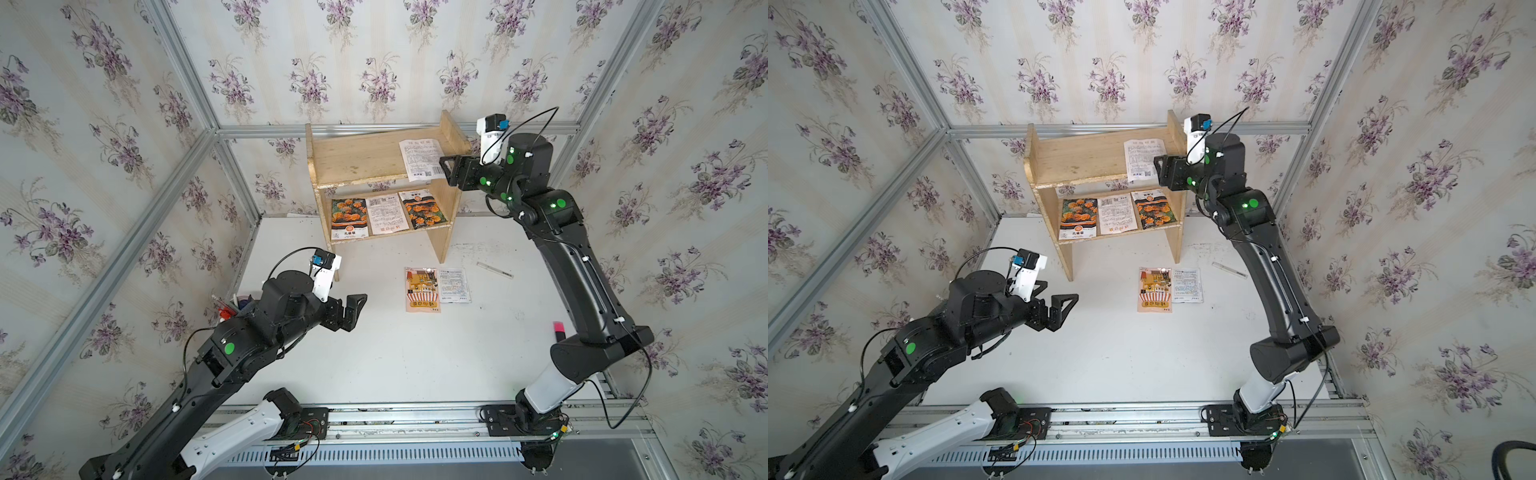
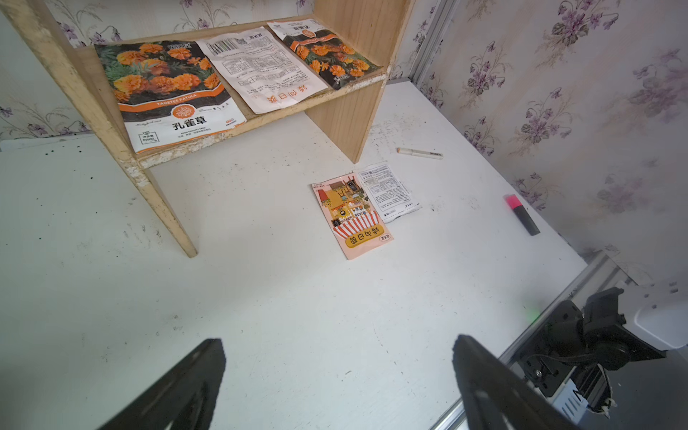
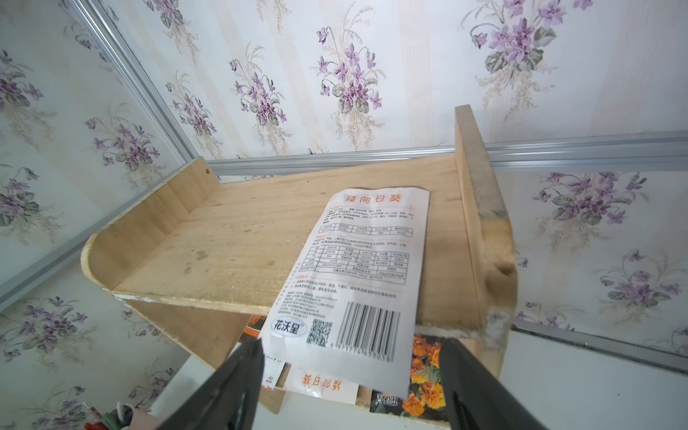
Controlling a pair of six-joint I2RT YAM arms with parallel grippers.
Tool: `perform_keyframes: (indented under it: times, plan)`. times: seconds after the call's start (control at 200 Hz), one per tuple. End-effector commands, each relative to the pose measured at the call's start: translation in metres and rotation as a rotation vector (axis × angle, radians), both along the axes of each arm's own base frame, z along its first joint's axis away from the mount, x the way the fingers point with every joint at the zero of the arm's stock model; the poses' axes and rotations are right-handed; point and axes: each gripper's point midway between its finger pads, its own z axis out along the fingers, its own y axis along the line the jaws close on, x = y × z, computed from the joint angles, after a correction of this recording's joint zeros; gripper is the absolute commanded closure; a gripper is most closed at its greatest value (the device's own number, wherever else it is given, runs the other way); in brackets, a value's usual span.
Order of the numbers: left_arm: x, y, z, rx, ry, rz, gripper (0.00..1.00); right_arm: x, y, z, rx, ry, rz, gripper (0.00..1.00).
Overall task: Take the seed bag off the shelf
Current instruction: Adjust the seed packet on the shelf.
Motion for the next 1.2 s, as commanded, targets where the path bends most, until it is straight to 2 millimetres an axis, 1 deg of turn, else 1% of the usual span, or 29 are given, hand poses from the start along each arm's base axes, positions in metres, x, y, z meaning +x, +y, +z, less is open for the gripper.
perform_keyframes:
  times: [0.0, 0.12, 0.205, 0.28, 0.37, 0.53, 0.639, 0.749, 0.929, 1.194]
  plan:
    - [0.000, -0.001, 0.008, -0.027, -0.042, -0.010, 0.00, -0.004, -0.012, 0.011, 0.155, 0.022, 0.049, 0.24]
    - [-0.001, 0.007, 0.011, -0.026, -0.055, 0.021, 0.00, -0.001, -0.029, -0.002, 0.239, 0.068, 0.081, 0.26]
    - [-0.003, 0.012, 0.013, -0.027, -0.064, 0.033, 0.01, 0.001, -0.031, -0.010, 0.260, 0.091, 0.094, 0.27]
    - [-0.004, 0.017, 0.015, -0.027, -0.076, 0.052, 0.01, 0.004, -0.029, -0.019, 0.273, 0.114, 0.110, 0.28]
    - [-0.004, 0.023, 0.011, -0.012, -0.070, 0.079, 0.01, 0.007, -0.024, -0.025, 0.298, 0.138, 0.136, 0.29]
    - [-0.007, 0.021, 0.008, -0.005, -0.074, 0.049, 0.00, 0.012, -0.017, -0.032, 0.341, 0.167, 0.173, 0.31]
    - [-0.008, 0.024, 0.009, -0.006, -0.081, 0.059, 0.01, 0.015, -0.013, -0.037, 0.359, 0.188, 0.188, 0.33]
    - [-0.012, 0.022, 0.014, -0.023, -0.103, 0.033, 0.00, 0.018, -0.009, -0.040, 0.376, 0.201, 0.208, 0.34]
    - [-0.010, 0.027, 0.009, 0.015, -0.111, 0.048, 0.00, 0.022, -0.002, -0.045, 0.401, 0.226, 0.248, 0.35]
    - [-0.011, 0.028, 0.010, 0.011, -0.114, 0.049, 0.01, 0.021, 0.009, -0.043, 0.410, 0.234, 0.299, 0.39]
